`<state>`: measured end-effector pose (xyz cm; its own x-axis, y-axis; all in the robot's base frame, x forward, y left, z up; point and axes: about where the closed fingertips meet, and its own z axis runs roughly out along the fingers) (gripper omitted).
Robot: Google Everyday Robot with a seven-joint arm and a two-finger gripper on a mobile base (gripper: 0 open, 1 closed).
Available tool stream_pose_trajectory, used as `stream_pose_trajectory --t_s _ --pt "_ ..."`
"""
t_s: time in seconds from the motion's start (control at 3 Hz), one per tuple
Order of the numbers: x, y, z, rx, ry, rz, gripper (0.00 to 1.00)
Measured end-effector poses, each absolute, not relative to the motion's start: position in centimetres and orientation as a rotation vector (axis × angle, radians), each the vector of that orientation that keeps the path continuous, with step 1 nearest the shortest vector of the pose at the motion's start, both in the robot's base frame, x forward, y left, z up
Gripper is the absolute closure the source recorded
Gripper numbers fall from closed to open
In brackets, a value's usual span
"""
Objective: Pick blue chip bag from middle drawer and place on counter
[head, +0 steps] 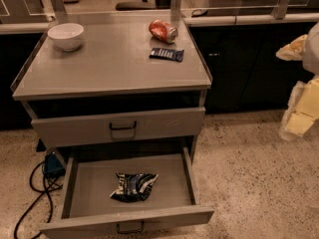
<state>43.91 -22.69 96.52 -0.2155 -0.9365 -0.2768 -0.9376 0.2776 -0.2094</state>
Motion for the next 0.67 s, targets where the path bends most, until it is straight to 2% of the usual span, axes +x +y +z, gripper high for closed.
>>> stream_pose_trajectory --t_s 0.67 --pt "43.1 -25.1 82.8 -1.620 2.084 0.458 0.00"
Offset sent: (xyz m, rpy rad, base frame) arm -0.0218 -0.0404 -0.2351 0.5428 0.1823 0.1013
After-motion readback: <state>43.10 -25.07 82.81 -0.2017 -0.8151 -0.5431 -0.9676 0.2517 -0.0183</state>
